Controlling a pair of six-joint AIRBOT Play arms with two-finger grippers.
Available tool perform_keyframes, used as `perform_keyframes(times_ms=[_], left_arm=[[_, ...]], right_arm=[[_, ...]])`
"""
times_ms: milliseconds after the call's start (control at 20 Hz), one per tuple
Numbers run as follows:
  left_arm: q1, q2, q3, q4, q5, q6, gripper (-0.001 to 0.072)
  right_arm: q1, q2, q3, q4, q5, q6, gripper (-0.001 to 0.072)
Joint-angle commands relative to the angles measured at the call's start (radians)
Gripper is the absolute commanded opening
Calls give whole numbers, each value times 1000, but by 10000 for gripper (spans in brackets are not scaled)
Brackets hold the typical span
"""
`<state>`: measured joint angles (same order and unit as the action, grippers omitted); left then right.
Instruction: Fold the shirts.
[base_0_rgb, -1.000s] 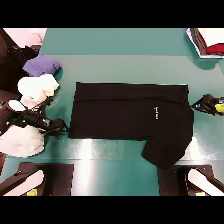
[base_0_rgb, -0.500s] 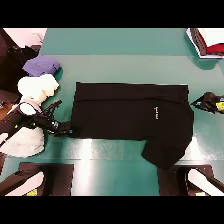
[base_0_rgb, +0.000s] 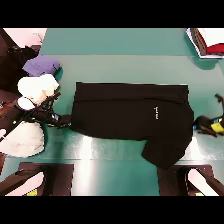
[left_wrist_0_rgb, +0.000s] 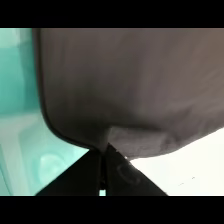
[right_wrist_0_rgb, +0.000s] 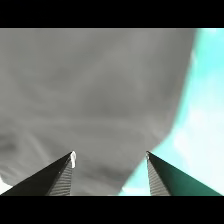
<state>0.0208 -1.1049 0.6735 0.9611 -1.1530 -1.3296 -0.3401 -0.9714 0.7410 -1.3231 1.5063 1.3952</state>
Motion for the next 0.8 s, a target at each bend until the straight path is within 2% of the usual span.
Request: perform_keyframes(times_ms=[0, 50, 400, 450, 500, 600, 650, 700, 750], left_arm=[[0, 1, 51, -6, 5, 29, 25], [0, 1, 52, -7, 11, 29, 25], [0, 1, 52, -8, 15, 29, 25], [0, 1, 52, -8, 16, 29, 25], [0, 1, 52, -8, 16, 29, 25], [0, 1, 52, -8, 16, 29, 25], [0, 1, 52, -8, 13, 29, 25], [0, 1, 52, -8, 12, 29, 25], [0, 1, 52, -8, 12, 29, 25]], right_arm=[[-21, 39, -139, -82, 70, 46, 502], [-32, 39, -169, -82, 75, 56, 443], [-46, 2, -266, -29, -1, 80, 427], [-31, -18, -267, -19, -20, 81, 406], [-12, -34, -263, 5, -44, 81, 333], [6, -46, -254, 26, -73, 82, 308], [56, -62, -217, 23, -93, 82, 217], [76, -63, -195, 10, -85, 81, 75], [88, -62, -173, 3, -79, 80, 60]])
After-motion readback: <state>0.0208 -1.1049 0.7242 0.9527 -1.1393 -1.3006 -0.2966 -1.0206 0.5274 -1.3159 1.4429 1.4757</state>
